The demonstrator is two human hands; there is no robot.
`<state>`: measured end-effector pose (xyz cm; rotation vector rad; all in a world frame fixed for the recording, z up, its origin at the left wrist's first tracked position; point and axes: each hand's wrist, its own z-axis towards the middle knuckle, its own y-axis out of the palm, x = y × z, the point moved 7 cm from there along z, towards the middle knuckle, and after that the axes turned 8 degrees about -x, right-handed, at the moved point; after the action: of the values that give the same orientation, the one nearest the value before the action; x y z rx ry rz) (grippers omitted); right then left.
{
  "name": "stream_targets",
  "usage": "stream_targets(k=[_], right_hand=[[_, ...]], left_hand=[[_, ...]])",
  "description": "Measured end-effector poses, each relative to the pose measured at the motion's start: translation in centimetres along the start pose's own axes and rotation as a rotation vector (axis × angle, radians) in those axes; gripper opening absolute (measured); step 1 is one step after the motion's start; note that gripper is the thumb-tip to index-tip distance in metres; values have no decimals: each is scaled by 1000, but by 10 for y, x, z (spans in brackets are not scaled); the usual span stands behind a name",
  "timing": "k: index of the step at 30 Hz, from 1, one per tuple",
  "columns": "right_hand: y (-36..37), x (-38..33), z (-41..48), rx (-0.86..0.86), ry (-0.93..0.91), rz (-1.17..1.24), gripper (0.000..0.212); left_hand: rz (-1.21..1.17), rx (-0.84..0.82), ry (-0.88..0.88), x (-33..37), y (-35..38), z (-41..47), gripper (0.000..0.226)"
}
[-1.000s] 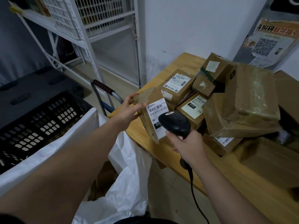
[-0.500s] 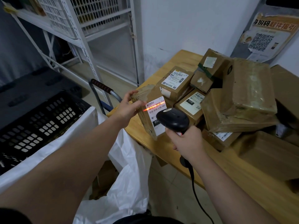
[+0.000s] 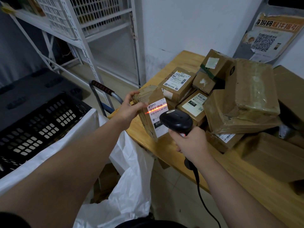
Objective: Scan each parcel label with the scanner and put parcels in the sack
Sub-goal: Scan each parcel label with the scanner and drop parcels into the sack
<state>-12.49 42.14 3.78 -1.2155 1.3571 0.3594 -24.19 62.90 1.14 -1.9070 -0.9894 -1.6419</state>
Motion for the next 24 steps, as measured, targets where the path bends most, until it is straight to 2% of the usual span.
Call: stream_targets(k=[20, 24], right_hand=[[-2, 7, -2, 33, -32, -3, 28], [-1, 7, -6, 11, -72, -3, 27]], left_hand=[[22, 26, -7, -7, -3, 2, 62], [58, 75, -10, -10, -2, -12, 64]])
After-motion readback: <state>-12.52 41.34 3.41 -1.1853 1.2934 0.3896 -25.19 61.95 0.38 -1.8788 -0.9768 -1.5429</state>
